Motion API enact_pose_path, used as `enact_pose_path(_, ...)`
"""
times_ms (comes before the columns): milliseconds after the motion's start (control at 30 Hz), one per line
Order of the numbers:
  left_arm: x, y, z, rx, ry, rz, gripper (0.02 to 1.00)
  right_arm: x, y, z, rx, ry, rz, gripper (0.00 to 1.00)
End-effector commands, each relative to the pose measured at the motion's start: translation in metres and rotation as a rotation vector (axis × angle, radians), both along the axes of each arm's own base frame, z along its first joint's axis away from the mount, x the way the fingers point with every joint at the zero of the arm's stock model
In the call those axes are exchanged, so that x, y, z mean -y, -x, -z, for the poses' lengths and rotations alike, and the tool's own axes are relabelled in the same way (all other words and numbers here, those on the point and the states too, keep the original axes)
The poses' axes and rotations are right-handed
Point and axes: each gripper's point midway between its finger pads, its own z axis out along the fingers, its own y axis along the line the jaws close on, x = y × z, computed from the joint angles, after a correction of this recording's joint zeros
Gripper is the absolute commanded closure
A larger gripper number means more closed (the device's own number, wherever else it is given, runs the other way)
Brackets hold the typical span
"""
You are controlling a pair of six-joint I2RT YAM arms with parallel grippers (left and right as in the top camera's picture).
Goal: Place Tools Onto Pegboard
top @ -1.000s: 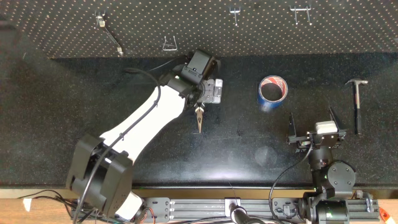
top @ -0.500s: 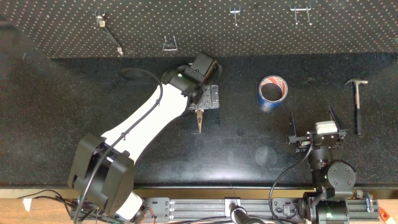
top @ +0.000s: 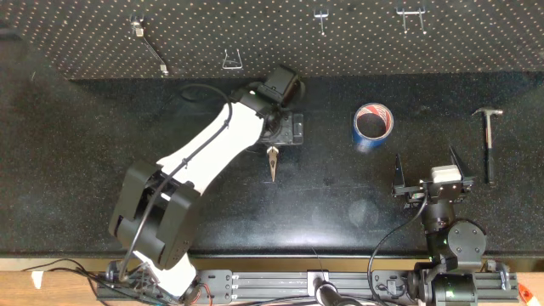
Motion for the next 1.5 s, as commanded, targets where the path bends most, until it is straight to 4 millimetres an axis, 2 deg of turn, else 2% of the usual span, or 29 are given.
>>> enact_pose_path(33, -0.009, -0.012, 0.001, 0.01, -0.008, -0.017, 0.023, -0.003, 0.0, 0.001, 0.001, 0.01, -0.017, 0.023)
enact_pose_path(733, -0.009, -0.019, 0.017, 0.007, -0.028, -0.024, 0.023, -0.003, 0.0, 0.001, 0.001, 0.01, -0.017, 0.023)
enact_pose_path(1500, -0.01, -0.026, 0.02, 0.016, -0.05, -0.028, 0.023, -0.003, 0.0, 0.001, 0.001, 0.01, -0.017, 0.023)
